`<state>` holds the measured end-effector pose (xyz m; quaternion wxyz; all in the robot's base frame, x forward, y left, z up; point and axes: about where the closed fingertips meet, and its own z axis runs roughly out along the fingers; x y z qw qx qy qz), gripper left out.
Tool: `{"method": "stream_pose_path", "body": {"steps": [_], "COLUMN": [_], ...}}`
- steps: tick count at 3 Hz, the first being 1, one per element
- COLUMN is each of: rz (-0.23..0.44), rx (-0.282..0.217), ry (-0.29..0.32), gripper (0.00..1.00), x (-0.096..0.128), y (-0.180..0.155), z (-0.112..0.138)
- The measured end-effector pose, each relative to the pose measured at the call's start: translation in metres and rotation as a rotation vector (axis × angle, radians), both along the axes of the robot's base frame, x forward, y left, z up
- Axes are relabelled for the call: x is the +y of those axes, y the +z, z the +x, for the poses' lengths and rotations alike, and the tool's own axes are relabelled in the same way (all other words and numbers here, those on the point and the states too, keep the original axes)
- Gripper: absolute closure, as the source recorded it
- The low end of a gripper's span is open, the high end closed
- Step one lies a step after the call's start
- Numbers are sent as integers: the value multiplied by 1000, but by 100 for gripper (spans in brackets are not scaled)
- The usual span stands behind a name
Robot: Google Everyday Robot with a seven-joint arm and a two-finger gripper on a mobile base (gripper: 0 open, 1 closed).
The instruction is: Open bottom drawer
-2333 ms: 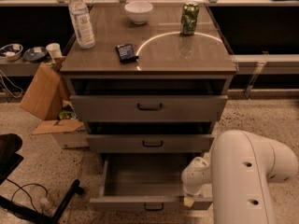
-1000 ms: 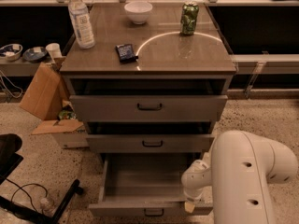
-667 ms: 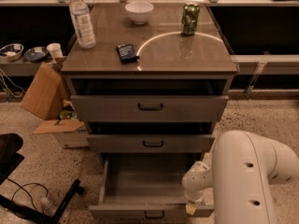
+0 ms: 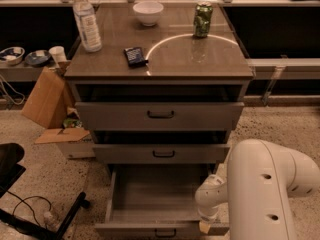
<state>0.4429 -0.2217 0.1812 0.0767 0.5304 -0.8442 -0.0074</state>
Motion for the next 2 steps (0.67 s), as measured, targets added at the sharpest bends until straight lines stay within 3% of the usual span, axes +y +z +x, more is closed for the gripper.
{"method": "stream_pose_path", "body": {"steps": [2], "rz": [-18], "rx": [13], "ry": [-30], "gripper": [100], "x": [-5], "y": [2], "z": [-7]}}
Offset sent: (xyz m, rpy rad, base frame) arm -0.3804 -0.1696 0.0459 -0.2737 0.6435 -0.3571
